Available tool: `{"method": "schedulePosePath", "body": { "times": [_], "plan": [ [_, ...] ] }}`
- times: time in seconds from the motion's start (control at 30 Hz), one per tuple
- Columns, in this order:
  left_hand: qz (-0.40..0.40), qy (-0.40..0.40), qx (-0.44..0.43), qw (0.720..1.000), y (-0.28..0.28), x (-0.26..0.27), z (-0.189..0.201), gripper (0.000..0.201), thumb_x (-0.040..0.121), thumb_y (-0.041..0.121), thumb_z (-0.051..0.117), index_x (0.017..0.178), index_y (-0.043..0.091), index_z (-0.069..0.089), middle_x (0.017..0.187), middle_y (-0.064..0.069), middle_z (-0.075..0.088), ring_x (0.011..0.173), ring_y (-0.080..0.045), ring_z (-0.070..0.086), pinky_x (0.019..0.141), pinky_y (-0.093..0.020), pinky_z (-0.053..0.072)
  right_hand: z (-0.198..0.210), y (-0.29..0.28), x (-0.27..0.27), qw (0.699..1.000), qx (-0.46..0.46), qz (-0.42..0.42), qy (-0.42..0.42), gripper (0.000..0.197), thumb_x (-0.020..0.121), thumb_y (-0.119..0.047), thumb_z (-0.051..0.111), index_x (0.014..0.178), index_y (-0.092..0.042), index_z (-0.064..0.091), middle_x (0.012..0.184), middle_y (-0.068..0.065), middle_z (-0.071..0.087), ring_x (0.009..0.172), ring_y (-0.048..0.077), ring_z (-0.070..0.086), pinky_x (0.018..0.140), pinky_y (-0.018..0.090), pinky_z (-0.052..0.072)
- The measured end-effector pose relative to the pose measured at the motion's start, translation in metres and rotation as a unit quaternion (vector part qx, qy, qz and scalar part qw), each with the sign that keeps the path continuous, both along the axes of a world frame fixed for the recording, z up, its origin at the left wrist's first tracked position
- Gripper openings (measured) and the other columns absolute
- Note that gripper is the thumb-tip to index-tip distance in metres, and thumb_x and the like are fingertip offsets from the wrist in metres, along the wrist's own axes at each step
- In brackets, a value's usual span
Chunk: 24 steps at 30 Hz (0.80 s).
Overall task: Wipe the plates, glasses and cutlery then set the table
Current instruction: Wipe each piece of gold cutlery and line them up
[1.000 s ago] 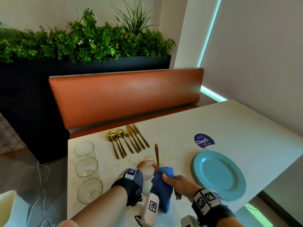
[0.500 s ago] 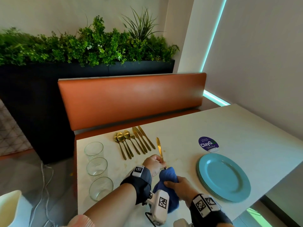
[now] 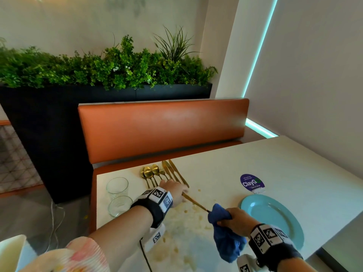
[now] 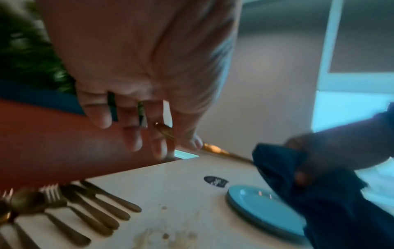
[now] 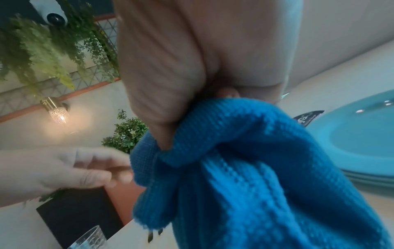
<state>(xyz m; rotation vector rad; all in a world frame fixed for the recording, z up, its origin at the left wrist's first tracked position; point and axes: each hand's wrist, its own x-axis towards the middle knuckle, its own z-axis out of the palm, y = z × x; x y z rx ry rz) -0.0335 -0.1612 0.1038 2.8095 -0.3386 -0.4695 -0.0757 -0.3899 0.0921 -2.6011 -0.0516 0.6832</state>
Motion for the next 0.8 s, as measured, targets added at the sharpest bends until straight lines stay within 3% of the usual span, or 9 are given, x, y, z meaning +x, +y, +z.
{"method": "schedulePosePath", "body": {
  "times": [0.1,0.2,0.3,0.4,0.5,0.6,0.67,0.77,0.8],
  "plan": [
    [-0.044,-0.001,0.065,0.997,-0.002,-0.002,0.004,0.023,0.097,0.027,0.048,0.114,0.026,0.062,0.113,0.003,0.066,0.113,-0.021,0.049,0.100,-0.042,0.025,0.008,-0.004,0.007,1.000,-0.014,-0.011,-0.013,0.013,0.088,-0.026,0.054,0.088,-0.016,0.062,0.089,-0.002,0.062,0.086,0.014,0.060,0.063,0.012,0.042],
    [-0.012,0.060,0.007,0.998,-0.003,-0.003,0.000,0.023,0.095,0.027,0.052,0.112,0.022,0.067,0.090,0.008,0.070,0.091,-0.009,0.055,0.096,-0.033,0.033,0.015,-0.011,0.014,0.999,0.003,-0.032,-0.038,0.017,0.089,-0.021,0.056,0.073,-0.020,0.055,0.075,-0.006,0.056,0.069,0.007,0.052,0.051,0.008,0.038],
    [0.034,0.119,-0.069,0.990,-0.006,-0.006,-0.003,0.026,0.094,0.022,0.055,0.116,0.013,0.066,0.091,0.003,0.074,0.081,-0.005,0.059,0.068,-0.013,0.041,0.017,-0.024,0.025,0.992,0.013,-0.091,-0.082,0.017,0.088,-0.027,0.060,0.073,-0.023,0.054,0.082,-0.001,0.059,0.078,0.015,0.054,0.066,0.018,0.041],
    [0.105,0.117,-0.105,0.982,0.002,-0.008,-0.003,0.027,0.094,0.022,0.055,0.116,0.012,0.066,0.098,-0.001,0.075,0.077,-0.004,0.059,0.070,-0.015,0.041,0.013,-0.043,0.034,0.961,0.095,-0.226,-0.132,0.013,0.088,-0.029,0.061,0.084,-0.016,0.061,0.085,0.005,0.059,0.079,0.020,0.053,0.073,0.028,0.041],
    [0.202,0.121,-0.210,0.949,0.004,-0.009,-0.008,0.029,0.095,0.024,0.054,0.120,0.012,0.063,0.102,0.000,0.073,0.084,-0.004,0.061,0.076,-0.018,0.044,0.010,-0.040,0.029,0.915,0.239,-0.319,-0.058,0.032,0.092,-0.027,0.055,0.105,0.002,0.058,0.078,0.010,0.056,0.067,0.021,0.051,0.062,0.030,0.042],
    [0.248,0.165,-0.351,0.888,-0.019,-0.017,-0.015,0.030,0.097,0.015,0.050,0.123,0.003,0.058,0.107,-0.007,0.071,0.052,0.007,0.061,0.050,-0.006,0.041,0.006,-0.011,0.016,0.882,0.335,-0.330,0.020,0.030,0.096,-0.029,0.048,0.088,0.000,0.053,0.068,0.009,0.048,0.060,0.019,0.045,0.056,0.027,0.039],
    [0.243,0.195,-0.391,0.866,-0.039,-0.027,-0.022,0.025,0.096,0.010,0.050,0.119,0.004,0.058,0.088,-0.003,0.067,0.040,0.007,0.056,0.044,-0.003,0.039,0.000,0.008,0.013,0.889,0.342,-0.302,0.036,0.034,0.095,-0.035,0.048,0.082,-0.004,0.053,0.061,0.007,0.044,0.056,0.018,0.042,0.054,0.027,0.038],
    [0.224,0.225,-0.415,0.852,-0.061,-0.042,-0.034,0.026,0.095,0.010,0.052,0.120,0.007,0.058,0.069,0.005,0.066,0.059,-0.004,0.057,0.057,-0.014,0.043,-0.003,0.023,0.022,0.881,0.359,-0.308,0.027,0.038,0.096,-0.037,0.046,0.079,-0.003,0.053,0.055,0.007,0.038,0.049,0.017,0.035,0.049,0.026,0.031],
    [0.218,0.229,-0.416,0.853,-0.066,-0.047,-0.036,0.024,0.096,0.014,0.050,0.117,0.008,0.059,0.063,0.011,0.067,0.058,-0.002,0.054,0.057,-0.014,0.040,-0.003,0.025,0.027,0.874,0.365,-0.321,0.016,0.037,0.096,-0.035,0.047,0.083,-0.001,0.054,0.057,0.008,0.040,0.049,0.018,0.036,0.050,0.027,0.031]
  ]
}}
